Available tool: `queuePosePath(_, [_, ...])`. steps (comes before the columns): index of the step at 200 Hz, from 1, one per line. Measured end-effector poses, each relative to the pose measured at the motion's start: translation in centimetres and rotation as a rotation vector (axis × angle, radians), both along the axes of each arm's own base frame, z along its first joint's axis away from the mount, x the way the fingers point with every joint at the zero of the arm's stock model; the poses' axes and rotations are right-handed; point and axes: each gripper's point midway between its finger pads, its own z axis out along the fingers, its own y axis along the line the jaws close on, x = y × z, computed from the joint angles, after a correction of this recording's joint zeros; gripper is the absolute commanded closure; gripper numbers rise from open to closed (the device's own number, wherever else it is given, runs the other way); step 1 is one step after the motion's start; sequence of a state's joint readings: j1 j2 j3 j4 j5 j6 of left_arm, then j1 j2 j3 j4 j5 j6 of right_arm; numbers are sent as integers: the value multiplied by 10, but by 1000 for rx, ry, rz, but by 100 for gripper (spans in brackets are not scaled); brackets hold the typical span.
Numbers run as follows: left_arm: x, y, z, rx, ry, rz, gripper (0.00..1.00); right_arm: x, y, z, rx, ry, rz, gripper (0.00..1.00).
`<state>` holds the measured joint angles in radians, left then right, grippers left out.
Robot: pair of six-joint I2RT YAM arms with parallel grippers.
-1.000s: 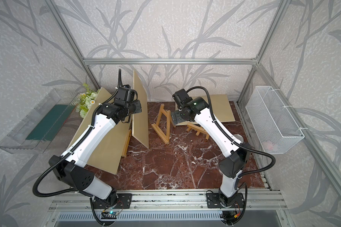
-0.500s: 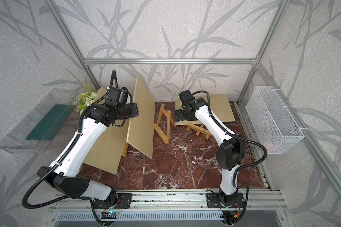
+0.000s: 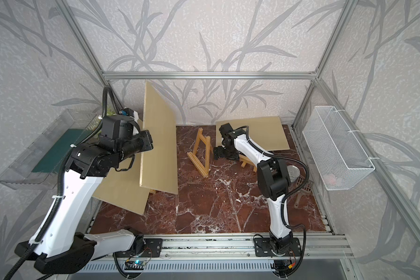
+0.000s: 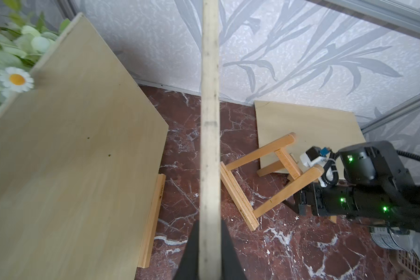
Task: Assemble the easel
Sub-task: Adjust the easel at the center of the board, then place the drawing board on the easel.
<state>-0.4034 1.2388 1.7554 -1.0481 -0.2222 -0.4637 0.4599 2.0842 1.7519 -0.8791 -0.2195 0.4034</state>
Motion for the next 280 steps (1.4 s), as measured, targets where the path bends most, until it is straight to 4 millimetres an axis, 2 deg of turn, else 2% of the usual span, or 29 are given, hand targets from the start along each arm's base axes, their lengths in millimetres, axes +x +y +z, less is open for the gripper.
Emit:
queuePosePath(23, [0, 4, 1, 13, -8, 20, 100, -25, 3, -31, 23, 98, -20, 7])
queuePosePath(45, [0, 4, 1, 13, -7, 18, 100, -36, 11, -45, 43, 128, -32, 8])
queuePosePath(113, [0, 3, -10, 2, 22, 25, 100, -45, 81, -37, 174, 69, 25, 8])
queuePosePath(131, [1, 2, -11, -3, 24, 28, 100, -50, 93, -36, 203, 69, 51, 7])
queuePosePath(148, [1, 1, -11, -11, 27, 28, 100, -51, 96, -35, 209, 66, 58, 8])
queuePosePath(167, [4, -1, -15, -33, 39, 37, 100, -46, 88, -35, 182, 43, 41, 8])
queuePosePath(186, [11, -6, -22, -69, 64, 54, 100, -44, 66, -29, 124, 14, 2, 8])
queuePosePath(202, [17, -11, -31, -102, 94, 76, 100, -43, 45, -12, 94, -25, -38, 8])
queuePosePath(224, [25, -15, -42, -130, 144, 116, 100, -36, 13, 24, 72, -106, -109, 7])
queuePosePath(248, [26, -15, -52, -139, 187, 150, 100, -26, -13, 58, 61, -195, -167, 7])
queuePosePath(264, [25, -16, -53, -146, 201, 165, 100, -25, -22, 68, 44, -229, -180, 7])
queuePosePath(280, [25, -17, -53, -156, 202, 175, 100, -26, -26, 68, 24, -233, -178, 7])
